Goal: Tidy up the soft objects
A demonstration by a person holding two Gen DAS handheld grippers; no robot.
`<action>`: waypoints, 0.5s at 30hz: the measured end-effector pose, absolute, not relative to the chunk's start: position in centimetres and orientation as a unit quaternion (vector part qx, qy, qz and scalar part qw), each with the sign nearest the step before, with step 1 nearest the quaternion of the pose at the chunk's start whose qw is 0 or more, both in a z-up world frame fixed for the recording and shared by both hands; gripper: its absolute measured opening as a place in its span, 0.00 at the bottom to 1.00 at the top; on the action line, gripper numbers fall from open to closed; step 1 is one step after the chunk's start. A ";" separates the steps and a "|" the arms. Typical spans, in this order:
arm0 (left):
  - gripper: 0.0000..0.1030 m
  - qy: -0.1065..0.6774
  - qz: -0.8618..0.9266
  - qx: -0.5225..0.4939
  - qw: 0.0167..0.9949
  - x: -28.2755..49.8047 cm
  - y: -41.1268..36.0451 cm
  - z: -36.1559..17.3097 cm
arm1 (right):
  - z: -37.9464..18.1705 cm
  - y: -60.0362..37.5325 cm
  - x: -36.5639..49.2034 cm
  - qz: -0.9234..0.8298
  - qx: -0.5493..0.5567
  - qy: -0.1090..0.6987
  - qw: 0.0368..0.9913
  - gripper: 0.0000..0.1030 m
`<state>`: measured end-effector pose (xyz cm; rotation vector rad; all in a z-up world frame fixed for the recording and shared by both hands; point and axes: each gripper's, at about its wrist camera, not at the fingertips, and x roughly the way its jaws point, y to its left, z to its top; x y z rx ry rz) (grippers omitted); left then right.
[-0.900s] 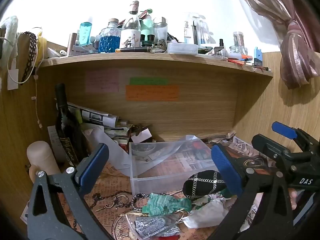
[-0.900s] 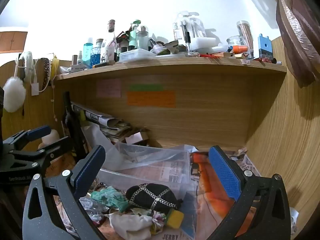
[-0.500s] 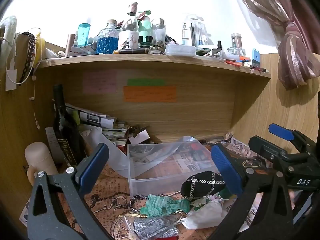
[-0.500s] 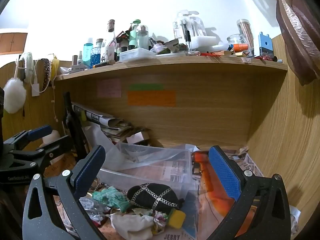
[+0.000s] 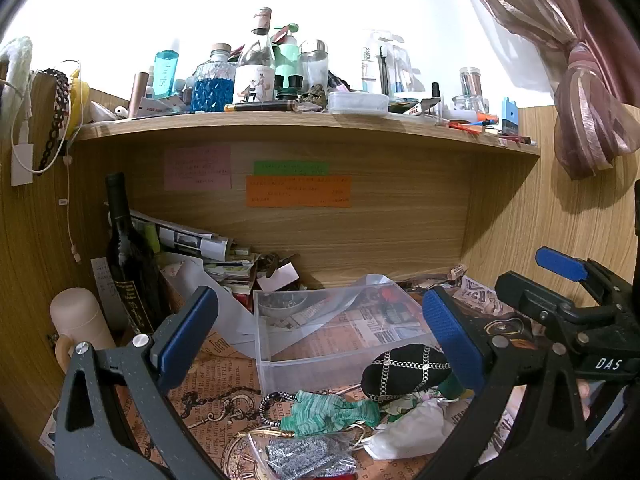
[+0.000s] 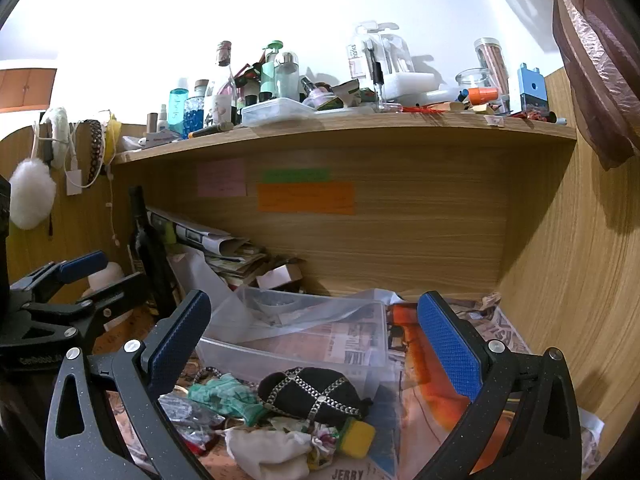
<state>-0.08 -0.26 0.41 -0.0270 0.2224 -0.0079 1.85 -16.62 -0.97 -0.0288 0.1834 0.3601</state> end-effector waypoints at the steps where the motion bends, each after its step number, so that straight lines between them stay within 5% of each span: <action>1: 1.00 0.111 -0.004 -0.013 0.994 -0.1 -0.3 0.4 | -1.0 -16.6 1.9 0.179 -0.014 0.091 0.979 1.00; 15: 1.00 0.112 -0.007 -0.014 0.994 0.0 -0.6 0.4 | -0.8 -16.5 1.8 0.182 -0.010 0.092 0.979 1.00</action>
